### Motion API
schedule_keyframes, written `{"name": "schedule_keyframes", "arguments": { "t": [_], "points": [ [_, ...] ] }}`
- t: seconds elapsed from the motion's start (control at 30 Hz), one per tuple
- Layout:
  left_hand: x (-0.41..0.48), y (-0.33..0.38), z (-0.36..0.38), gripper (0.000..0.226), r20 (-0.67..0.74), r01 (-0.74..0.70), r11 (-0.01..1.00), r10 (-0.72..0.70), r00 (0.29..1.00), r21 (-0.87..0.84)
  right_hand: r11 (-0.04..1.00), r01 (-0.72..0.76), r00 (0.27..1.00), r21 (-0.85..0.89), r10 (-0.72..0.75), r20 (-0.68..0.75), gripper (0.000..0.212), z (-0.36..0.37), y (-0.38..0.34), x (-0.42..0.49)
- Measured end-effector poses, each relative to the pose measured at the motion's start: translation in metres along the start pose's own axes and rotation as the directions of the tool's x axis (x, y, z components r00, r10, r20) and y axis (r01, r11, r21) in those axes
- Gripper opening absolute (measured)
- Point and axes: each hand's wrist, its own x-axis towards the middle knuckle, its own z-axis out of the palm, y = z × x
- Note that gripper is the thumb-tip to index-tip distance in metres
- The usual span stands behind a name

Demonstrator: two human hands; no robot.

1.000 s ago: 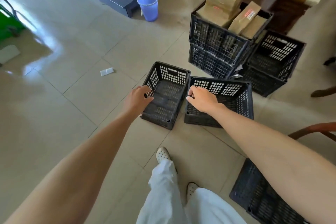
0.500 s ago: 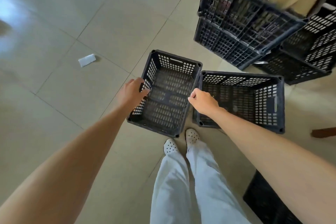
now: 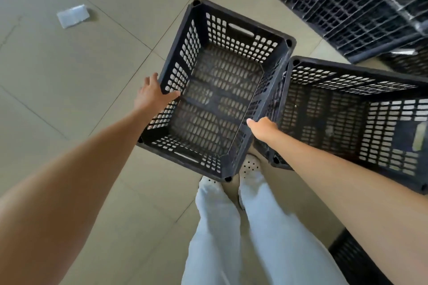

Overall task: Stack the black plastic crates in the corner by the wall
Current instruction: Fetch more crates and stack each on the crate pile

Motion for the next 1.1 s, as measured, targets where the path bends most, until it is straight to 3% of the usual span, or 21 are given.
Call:
{"name": "schedule_keyframes", "arguments": {
  "t": [0.13, 0.27, 0.37, 0.53, 0.83, 1.1],
  "points": [
    [0.049, -0.013, 0.022, 0.114, 0.074, 0.094, 0.986, -0.085, 0.994, -0.138, 0.958, -0.098, 0.987, 0.268, 0.127, -0.094, 0.067, 0.015, -0.009, 0.038],
    [0.070, -0.012, 0.032, 0.094, 0.159, 0.165, 0.868, -0.101, 0.982, -0.468, 0.896, -0.112, 0.956, 0.430, 0.215, -0.200, 0.059, 0.022, -0.015, 0.058],
    [0.067, -0.019, 0.023, 0.092, 0.187, 0.192, 0.801, -0.102, 0.977, -0.567, 0.887, -0.124, 0.951, 0.445, 0.235, -0.203, 0.063, 0.020, -0.012, 0.052],
    [0.025, -0.019, -0.017, 0.045, 0.122, 0.172, 0.803, -0.125, 0.985, -0.571, 0.941, -0.087, 0.963, 0.327, 0.164, -0.213, 0.065, 0.000, -0.017, 0.001],
    [-0.121, -0.047, -0.139, 0.058, 0.031, 0.193, 0.927, -0.193, 0.981, -0.321, 0.996, 0.086, 0.991, 0.005, -0.085, -0.102, 0.062, -0.074, -0.059, -0.154],
    [-0.284, -0.082, -0.193, 0.085, -0.073, 0.317, 0.900, -0.353, 0.933, -0.298, 0.884, 0.363, 0.923, -0.294, -0.385, -0.019, 0.066, -0.131, -0.085, -0.283]
  ]
}}
